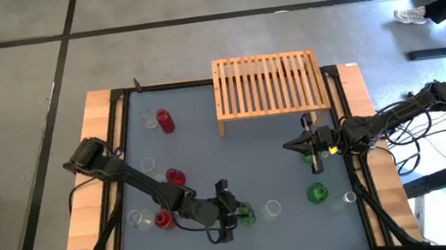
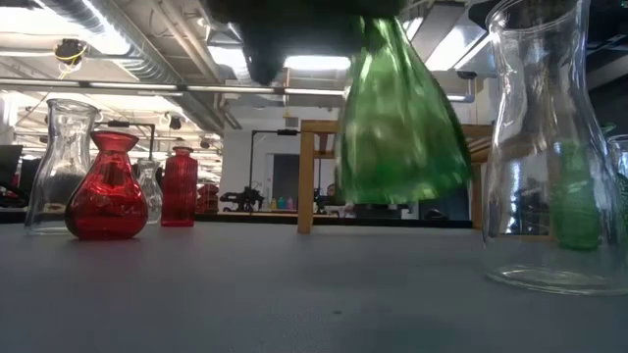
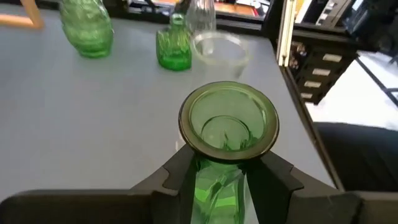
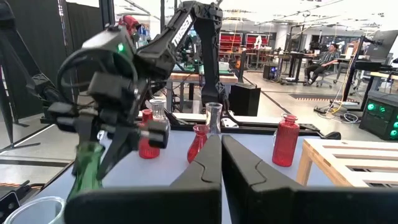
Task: Sort vases onto shelf
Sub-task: Put the bottom left green vase on the shelf
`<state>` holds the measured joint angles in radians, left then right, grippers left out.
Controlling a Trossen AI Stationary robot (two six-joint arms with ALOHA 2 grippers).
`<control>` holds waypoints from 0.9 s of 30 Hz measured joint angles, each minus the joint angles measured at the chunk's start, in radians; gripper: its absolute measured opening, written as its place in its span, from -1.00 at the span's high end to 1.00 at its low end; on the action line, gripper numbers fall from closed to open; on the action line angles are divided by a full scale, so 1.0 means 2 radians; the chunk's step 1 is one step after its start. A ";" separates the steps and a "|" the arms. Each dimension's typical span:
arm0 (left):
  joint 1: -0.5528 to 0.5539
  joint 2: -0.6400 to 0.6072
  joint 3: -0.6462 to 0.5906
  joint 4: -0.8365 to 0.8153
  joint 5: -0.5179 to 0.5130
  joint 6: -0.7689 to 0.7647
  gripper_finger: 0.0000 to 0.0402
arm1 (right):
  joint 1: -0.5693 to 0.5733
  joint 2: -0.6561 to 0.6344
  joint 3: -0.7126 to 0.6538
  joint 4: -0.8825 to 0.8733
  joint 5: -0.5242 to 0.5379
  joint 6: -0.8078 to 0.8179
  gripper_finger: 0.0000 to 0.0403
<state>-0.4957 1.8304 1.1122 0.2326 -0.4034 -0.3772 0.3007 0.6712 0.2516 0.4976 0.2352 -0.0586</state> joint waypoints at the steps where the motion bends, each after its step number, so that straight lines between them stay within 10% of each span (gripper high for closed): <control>1: 0.001 -0.007 0.000 -0.005 -0.002 0.003 0.44 | 0.000 0.000 0.000 0.000 0.000 0.000 1.00; 27: 0.220 -0.198 0.031 -0.202 0.058 0.110 0.44 | 0.000 0.000 0.000 0.015 0.123 0.026 1.00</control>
<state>-0.0560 1.4334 1.1750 -0.1711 -0.2879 -0.1578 0.3007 0.6712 0.2512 0.5270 0.4821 -0.0068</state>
